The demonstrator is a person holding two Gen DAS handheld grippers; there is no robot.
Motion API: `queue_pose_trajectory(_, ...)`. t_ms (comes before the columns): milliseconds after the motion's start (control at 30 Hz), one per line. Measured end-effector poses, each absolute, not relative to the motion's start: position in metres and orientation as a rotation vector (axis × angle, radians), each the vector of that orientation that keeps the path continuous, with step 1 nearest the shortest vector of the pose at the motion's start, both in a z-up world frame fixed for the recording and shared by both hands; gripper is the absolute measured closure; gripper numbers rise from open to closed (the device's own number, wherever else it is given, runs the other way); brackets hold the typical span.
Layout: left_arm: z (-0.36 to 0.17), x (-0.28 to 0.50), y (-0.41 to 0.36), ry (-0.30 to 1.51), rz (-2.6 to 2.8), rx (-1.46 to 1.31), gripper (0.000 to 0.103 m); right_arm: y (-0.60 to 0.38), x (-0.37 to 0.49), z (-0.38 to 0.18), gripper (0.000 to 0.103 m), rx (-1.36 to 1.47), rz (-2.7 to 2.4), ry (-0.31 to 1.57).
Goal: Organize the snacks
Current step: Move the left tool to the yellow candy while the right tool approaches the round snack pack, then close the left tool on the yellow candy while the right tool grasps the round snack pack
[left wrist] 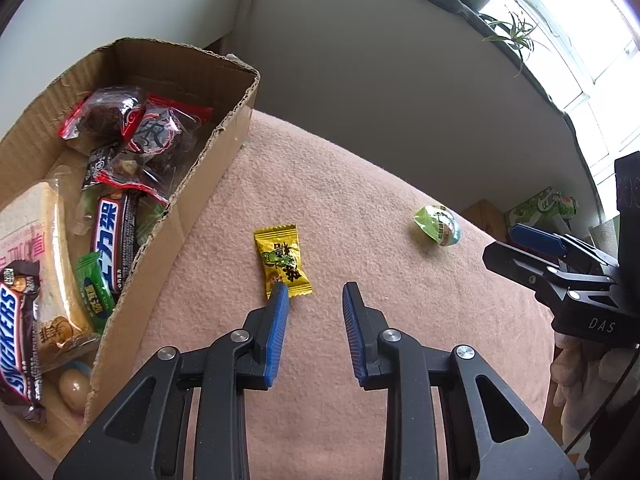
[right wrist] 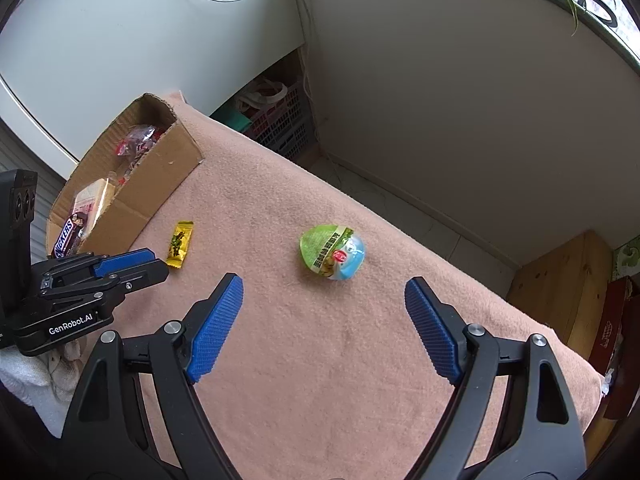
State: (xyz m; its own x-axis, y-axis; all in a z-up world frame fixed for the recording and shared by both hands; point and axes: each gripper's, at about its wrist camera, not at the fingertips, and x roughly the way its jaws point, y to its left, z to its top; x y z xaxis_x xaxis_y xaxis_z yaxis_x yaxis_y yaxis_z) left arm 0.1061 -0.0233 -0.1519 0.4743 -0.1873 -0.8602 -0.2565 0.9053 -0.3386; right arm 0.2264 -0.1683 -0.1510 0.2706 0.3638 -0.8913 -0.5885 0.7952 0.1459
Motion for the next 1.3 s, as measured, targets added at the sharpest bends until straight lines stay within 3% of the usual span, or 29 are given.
queue_pose_trajectory(833, -0.173, 0.134, -0.015, 1.142, 0.112, -0.506, 0.077, -0.122, 0.254, -0.202, 0.029, -0.378, 0.671, 1.213)
queue_pose_trajectory(967, -0.170, 0.144, -0.017, 1.145, 0.131, -0.500, 0.071, -0.121, 0.254, -0.206, 0.029, -0.369, 0.682, 1.231)
queue_pose_trajectory(1133, -0.169, 0.157, -0.027, 1.138, 0.157, -0.445, 0.071, -0.118, 0.253, -0.210, 0.038, -0.372, 0.680, 1.232)
queue_pose_trajectory(1233, -0.168, 0.161, -0.036, 1.134, 0.174, -0.387, 0.081, -0.117, 0.254, -0.210, 0.044, -0.381, 0.678, 1.230)
queue_pose_trajectory(1300, -0.169, 0.164, -0.042, 1.127, 0.167, -0.365, 0.081, -0.117, 0.254, -0.210, 0.053, -0.399, 0.675, 1.225)
